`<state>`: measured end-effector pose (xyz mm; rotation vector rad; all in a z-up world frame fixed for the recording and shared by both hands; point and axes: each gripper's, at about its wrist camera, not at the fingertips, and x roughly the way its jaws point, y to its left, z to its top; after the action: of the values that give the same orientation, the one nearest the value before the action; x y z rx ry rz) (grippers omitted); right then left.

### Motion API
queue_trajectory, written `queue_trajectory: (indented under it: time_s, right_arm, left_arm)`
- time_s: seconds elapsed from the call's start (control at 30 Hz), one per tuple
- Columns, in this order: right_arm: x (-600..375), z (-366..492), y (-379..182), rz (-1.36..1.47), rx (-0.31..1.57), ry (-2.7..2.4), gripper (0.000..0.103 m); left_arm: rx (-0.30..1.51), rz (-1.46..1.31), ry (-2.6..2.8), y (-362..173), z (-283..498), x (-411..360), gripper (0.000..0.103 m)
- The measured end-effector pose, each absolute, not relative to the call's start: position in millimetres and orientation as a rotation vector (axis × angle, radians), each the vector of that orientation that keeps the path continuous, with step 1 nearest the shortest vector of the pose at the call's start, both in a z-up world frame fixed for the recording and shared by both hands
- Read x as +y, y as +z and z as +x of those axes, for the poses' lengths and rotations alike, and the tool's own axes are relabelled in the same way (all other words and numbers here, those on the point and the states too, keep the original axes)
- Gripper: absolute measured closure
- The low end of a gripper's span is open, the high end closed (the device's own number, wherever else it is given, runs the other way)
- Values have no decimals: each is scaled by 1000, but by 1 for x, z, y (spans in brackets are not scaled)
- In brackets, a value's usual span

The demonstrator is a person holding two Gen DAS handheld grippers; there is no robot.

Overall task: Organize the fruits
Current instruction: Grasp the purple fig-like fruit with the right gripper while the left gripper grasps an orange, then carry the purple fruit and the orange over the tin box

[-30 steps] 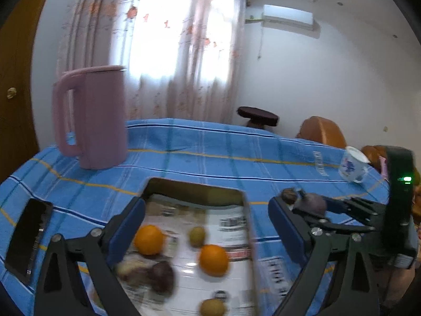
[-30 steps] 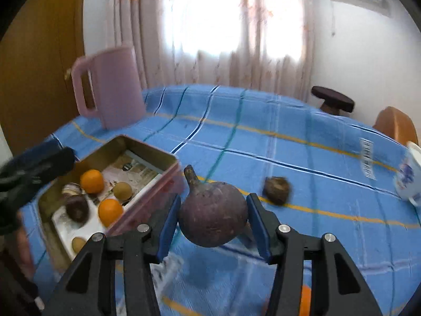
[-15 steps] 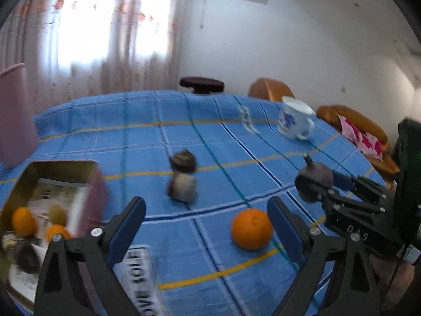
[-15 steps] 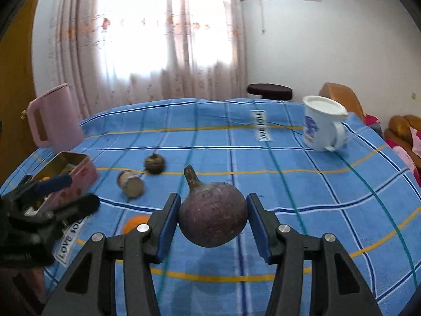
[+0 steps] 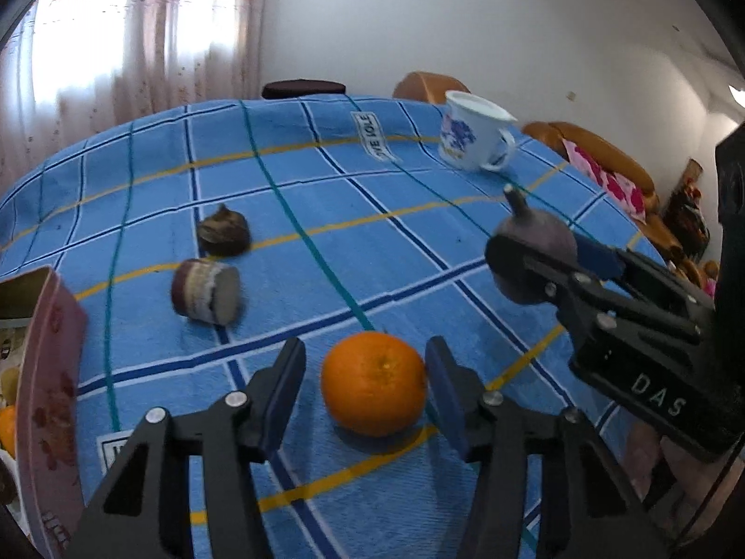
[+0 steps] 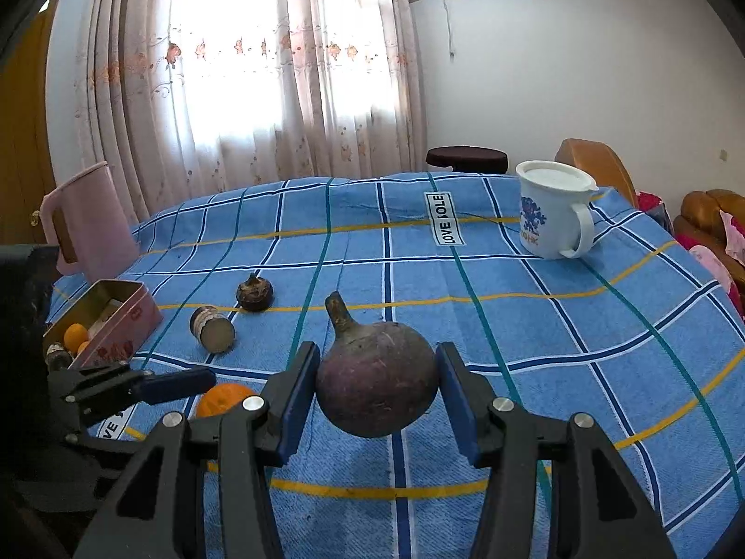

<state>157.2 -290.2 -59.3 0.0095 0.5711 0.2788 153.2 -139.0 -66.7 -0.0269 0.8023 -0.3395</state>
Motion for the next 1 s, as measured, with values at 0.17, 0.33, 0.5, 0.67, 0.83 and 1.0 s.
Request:
queue_trajectory:
  time_s: [0.17,0.33,0.5,0.67,0.83,1.0]
  right_arm:
    - [-289,156,-59,3,566,283,50]
    - [-291,155,-59,16,558,287,50]
    - [-291,151,-57,16,536,299,50]
    - [-294,146,-55,29,503,319,50]
    - [-294,141,-51,28,470,340,50]
    - [-293,136,-49,24,442,351,50]
  left_arm:
    - [795,-25,-361,-66,151,-140,56]
    - [767,-48,-360,-62,144,-133,57]
    - [712,-46,-341,-55,136,-131,57]
    - [658,-36,-307,-48,128,-128,57]
    - [608,-26,-284,-44,122,-127,57]
    - [562,-27,-265,-40,116,-125,57]
